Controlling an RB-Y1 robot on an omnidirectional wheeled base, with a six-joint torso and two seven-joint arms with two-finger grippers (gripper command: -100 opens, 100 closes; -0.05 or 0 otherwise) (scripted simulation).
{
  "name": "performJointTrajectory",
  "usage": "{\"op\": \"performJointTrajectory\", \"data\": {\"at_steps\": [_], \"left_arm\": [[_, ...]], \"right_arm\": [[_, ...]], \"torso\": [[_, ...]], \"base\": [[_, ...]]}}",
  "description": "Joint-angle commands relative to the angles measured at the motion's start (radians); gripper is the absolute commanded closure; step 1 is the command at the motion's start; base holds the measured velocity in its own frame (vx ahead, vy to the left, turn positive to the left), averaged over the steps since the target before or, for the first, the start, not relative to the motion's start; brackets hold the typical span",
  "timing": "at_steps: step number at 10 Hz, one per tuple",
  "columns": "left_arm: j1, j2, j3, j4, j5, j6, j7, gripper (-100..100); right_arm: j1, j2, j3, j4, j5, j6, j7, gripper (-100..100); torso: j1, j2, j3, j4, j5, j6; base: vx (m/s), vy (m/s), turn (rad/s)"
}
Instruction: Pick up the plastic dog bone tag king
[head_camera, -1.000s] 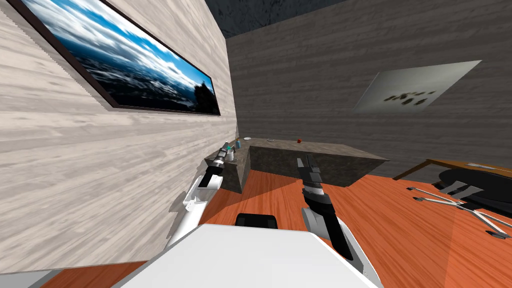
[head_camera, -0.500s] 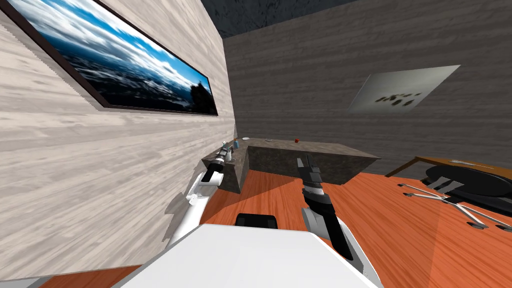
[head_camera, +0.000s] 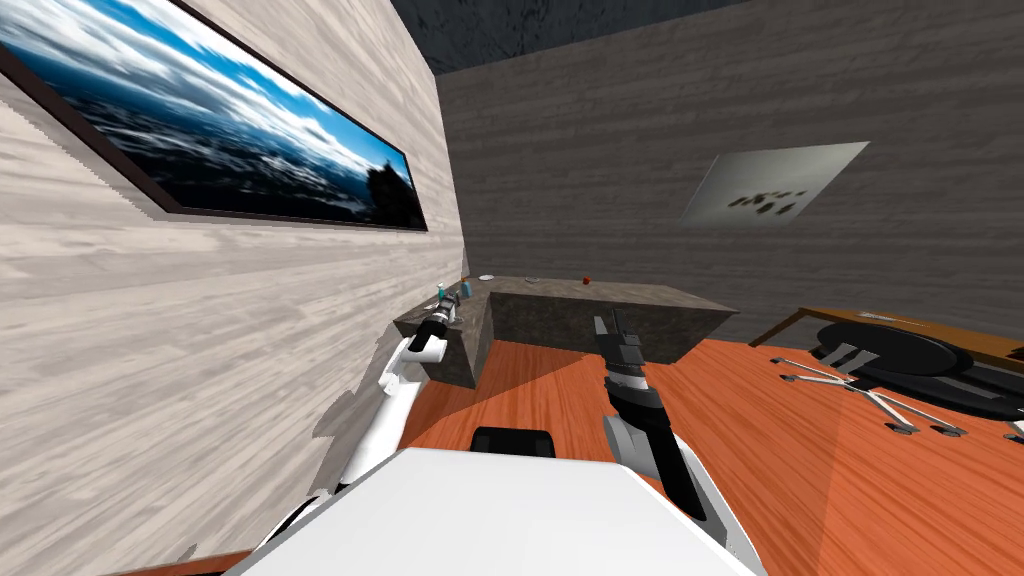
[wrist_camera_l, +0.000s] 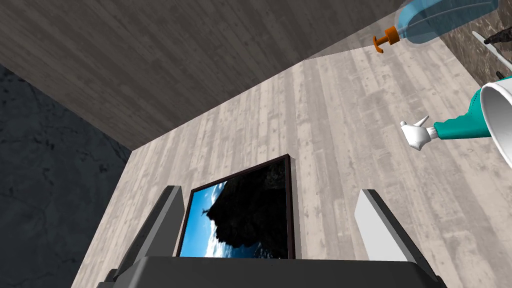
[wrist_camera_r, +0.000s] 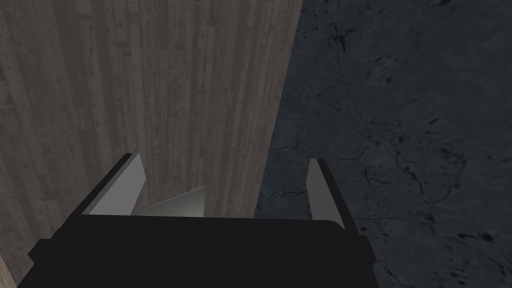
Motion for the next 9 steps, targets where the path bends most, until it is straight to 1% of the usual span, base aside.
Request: {"op": "performJointTrajectory", "data": {"at_steps": [1,2,3,4,5,6,7,8,9], "left_arm": [[-0.007,-0.005,0.001,0.006,-0.005,0.040,-0.003,-100],[-0.042,0.002,0.017,0.046,-0.017,0.077,-0.012,-100],[-0.042,0.002,0.017,0.046,-0.017,0.100,-0.012,-100],[-0.042,0.002,0.017,0.046,-0.017,0.112,-0.012,-100],[-0.076,0.008,0.033,0.087,-0.028,0.146,-0.020,-100],[-0.076,0.008,0.033,0.087,-0.028,0.176,-0.020,-100],[-0.076,0.008,0.033,0.087,-0.028,0.185,-0.020,-100],[-0.108,0.016,0.050,0.131,-0.039,0.222,-0.027,-100],[-0.108,0.016,0.050,0.131,-0.039,0.247,-0.027,-100]], "right_arm": [[0.000,0.000,0.000,0.000,0.000,0.000,0.000,0],[0.000,0.000,0.000,0.000,0.000,0.000,0.000,0],[0.000,0.000,0.000,0.000,0.000,0.000,0.000,0],[0.000,0.000,0.000,0.000,0.000,0.000,0.000,0],[0.000,0.000,0.000,0.000,0.000,0.000,0.000,0],[0.000,0.000,0.000,0.000,0.000,0.000,0.000,0],[0.000,0.000,0.000,0.000,0.000,0.000,0.000,0],[0.000,0.000,0.000,0.000,0.000,0.000,0.000,0],[0.000,0.000,0.000,0.000,0.000,0.000,0.000,0]], "torso": [[0.000,0.000,0.000,0.000,0.000,0.000],[0.002,0.000,0.000,0.000,0.000,0.000],[0.001,0.000,0.000,0.000,0.000,0.000],[0.001,0.000,0.000,0.000,0.000,0.000],[0.002,0.000,0.000,0.000,0.000,0.000],[0.001,-0.001,0.000,0.000,0.000,0.000],[0.001,-0.001,0.000,0.000,0.000,0.000],[0.003,0.000,0.000,0.000,0.001,0.000],[0.002,-0.001,0.000,0.000,0.000,0.000]], "base": [[0.004,-0.022,0.014],[0.011,-0.042,-0.078],[0.012,-0.045,-0.060],[0.008,-0.021,0.007],[0.020,-0.044,-0.072],[0.022,-0.043,-0.053],[0.010,-0.017,0.002],[0.022,-0.036,-0.091],[0.027,-0.033,-0.047]]}}
